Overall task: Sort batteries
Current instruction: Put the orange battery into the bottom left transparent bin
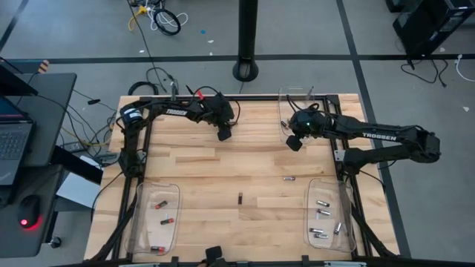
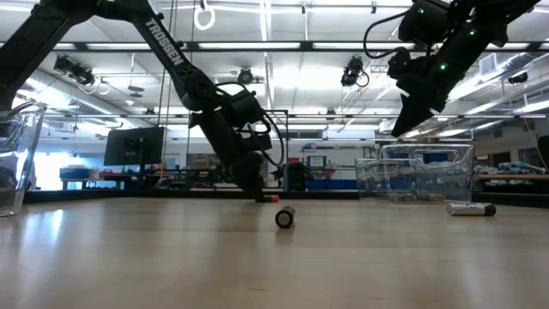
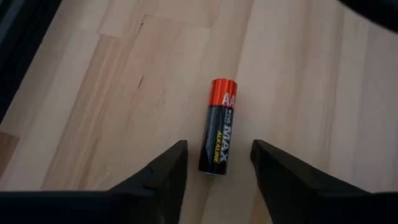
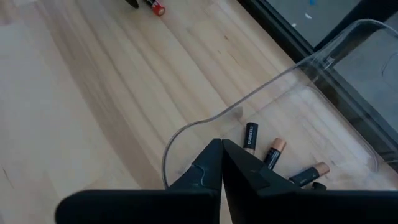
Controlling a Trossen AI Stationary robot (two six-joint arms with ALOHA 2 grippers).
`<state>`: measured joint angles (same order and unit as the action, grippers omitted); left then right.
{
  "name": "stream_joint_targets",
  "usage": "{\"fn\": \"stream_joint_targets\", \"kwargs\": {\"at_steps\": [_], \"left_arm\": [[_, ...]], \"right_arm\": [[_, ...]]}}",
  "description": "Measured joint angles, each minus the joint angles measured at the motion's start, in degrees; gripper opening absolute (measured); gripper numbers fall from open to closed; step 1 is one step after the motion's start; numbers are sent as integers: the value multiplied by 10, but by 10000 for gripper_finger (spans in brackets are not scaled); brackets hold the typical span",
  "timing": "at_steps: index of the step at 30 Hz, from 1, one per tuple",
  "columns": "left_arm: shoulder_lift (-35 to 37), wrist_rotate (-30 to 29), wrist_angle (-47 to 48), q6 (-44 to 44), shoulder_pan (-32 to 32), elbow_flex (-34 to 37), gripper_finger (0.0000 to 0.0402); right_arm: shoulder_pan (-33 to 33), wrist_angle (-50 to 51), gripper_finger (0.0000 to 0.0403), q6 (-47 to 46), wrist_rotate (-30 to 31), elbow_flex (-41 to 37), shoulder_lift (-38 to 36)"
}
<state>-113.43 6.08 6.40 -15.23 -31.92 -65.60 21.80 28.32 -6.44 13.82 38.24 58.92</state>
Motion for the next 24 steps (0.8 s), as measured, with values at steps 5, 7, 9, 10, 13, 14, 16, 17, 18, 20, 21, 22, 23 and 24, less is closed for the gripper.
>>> {"fn": "stream_joint_targets", "kwargs": {"at_steps": [5,7,9,10,13,14,16,17,18,20,21,22,23,24], "left_arm": [[0,0,4,-9,1,0,112],[0,1,7,-11,1,0,71],[1,-3,10,-10,1,0,44],[3,-8,11,-8,1,0,44],[15,-26,20,-8,4,2,44],[22,-31,26,-9,6,4,44],[39,-34,27,-10,10,4,44],[52,-34,26,-10,12,4,44],[67,-33,26,-10,16,4,44],[93,-27,31,-10,26,3,44],[109,-19,42,-10,32,3,44],[126,-15,52,-9,42,4,44],[147,-12,59,-8,53,4,44],[171,-11,71,-7,69,3,44]], "right_arm": [[0,0,14,1,0,0,0],[0,0,18,1,0,0,0],[0,0,22,2,0,0,0],[0,0,24,2,0,0,0],[0,0,23,6,0,0,0],[0,0,21,6,0,0,0],[0,0,17,7,0,0,0],[0,0,15,9,0,0,0],[0,0,14,10,0,0,0],[0,0,13,12,0,0,0],[0,0,13,12,0,0,0],[0,0,15,12,0,0,0],[0,0,17,13,0,0,0],[0,0,20,13,0,0,0]]}}
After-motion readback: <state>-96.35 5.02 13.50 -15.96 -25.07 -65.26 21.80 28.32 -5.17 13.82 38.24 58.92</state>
